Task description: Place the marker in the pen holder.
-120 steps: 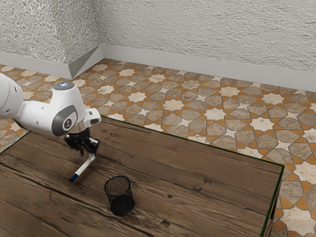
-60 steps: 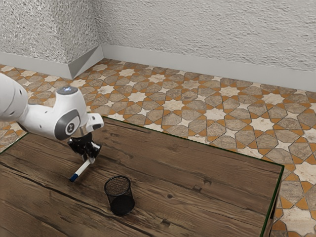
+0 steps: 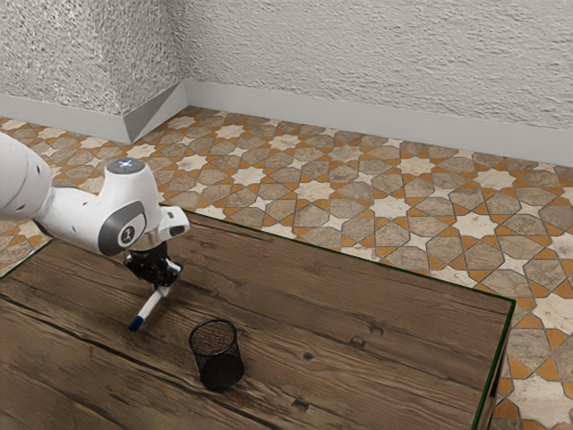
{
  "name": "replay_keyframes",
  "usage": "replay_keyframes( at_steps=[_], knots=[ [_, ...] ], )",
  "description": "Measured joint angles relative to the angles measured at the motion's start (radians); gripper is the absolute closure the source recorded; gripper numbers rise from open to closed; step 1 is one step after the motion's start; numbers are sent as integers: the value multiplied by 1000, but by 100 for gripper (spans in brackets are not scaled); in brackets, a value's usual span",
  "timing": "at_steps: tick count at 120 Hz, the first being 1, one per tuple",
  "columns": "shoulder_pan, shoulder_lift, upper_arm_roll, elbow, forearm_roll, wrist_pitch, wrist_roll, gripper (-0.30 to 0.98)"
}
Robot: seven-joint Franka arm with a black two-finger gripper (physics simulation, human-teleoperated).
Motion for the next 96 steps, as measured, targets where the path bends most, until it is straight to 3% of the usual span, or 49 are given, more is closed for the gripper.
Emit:
replay_keyframes(
  at_steps=[9,23,49,64,96],
  knots=[
    [1,-19,0,-4,-13,0,3,79],
    [-20,-188,-3,-29,-20,-37,12,79],
    [-218,-436,-7,-78,-26,-143,25,79],
    [-320,-578,-5,-235,-28,-127,22,78],
    [-419,-626,-4,-327,-39,17,21,75]
  ],
)
